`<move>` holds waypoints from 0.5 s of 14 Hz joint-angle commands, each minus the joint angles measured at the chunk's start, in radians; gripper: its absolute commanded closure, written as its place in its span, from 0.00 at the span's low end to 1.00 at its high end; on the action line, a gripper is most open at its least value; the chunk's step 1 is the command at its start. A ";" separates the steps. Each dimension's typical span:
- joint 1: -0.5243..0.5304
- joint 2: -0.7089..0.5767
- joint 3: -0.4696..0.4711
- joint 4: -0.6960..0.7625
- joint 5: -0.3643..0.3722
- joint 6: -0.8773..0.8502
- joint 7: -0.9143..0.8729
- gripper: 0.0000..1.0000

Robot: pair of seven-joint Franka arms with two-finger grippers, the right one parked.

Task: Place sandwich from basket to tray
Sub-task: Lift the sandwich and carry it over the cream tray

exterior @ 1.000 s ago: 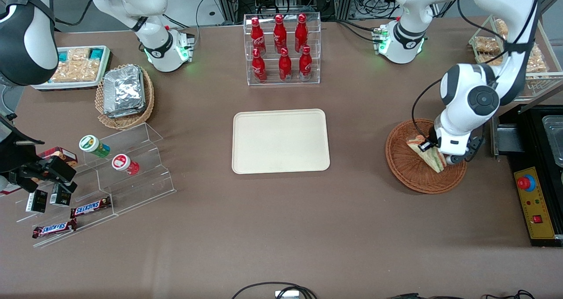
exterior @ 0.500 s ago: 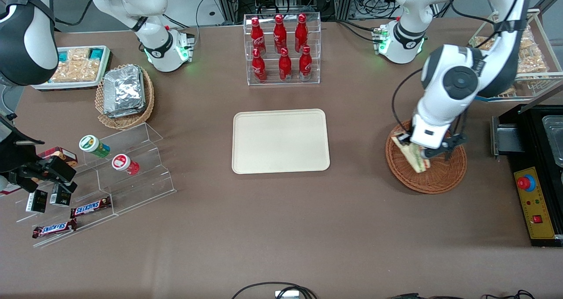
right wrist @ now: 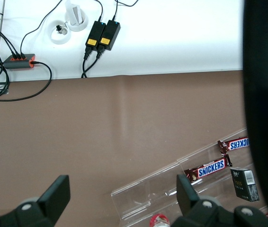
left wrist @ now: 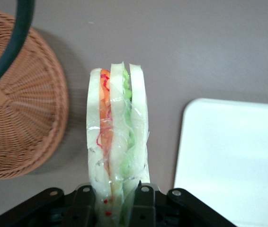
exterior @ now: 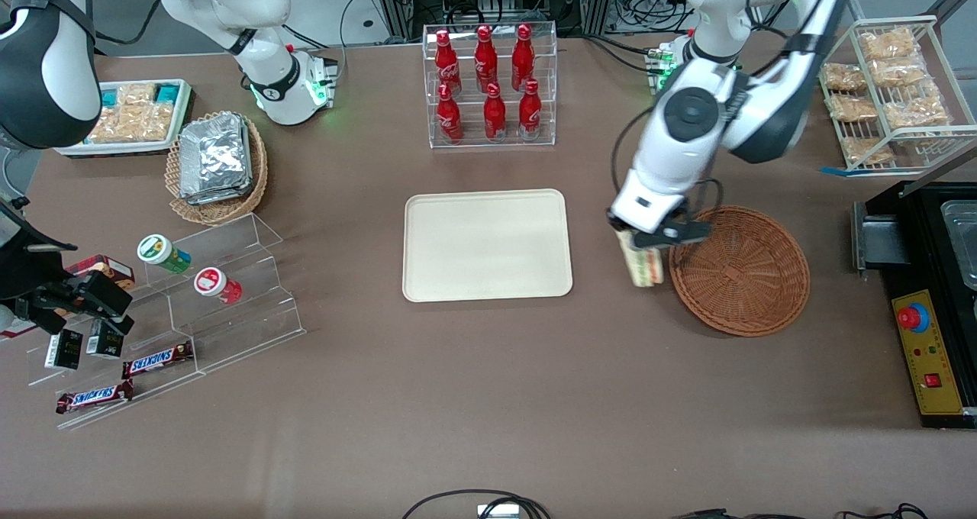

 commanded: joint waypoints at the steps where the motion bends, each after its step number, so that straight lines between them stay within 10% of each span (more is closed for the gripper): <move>1: -0.069 0.056 -0.025 0.040 0.045 -0.007 -0.004 1.00; 7: -0.225 0.256 -0.025 0.113 0.183 -0.007 -0.183 1.00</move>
